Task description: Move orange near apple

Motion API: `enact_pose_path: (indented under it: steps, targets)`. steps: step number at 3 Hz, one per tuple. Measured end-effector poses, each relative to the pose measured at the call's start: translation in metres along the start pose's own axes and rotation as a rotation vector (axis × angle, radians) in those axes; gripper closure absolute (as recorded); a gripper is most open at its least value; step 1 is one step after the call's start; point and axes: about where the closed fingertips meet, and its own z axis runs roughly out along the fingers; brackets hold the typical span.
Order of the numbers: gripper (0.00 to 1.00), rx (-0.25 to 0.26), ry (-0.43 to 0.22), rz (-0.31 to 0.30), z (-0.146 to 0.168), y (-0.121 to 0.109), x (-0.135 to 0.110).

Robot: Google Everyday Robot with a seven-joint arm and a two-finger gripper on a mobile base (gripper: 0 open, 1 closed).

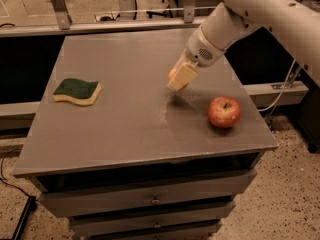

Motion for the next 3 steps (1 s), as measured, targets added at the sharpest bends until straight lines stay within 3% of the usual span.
enact_pose_path:
  steps: [2, 3]
  targets:
    - [1.0, -0.034, 0.057, 0.059, -0.016, 0.025, 0.049]
    - [0.82, -0.048, 0.067, 0.089, -0.02, 0.034, 0.061]
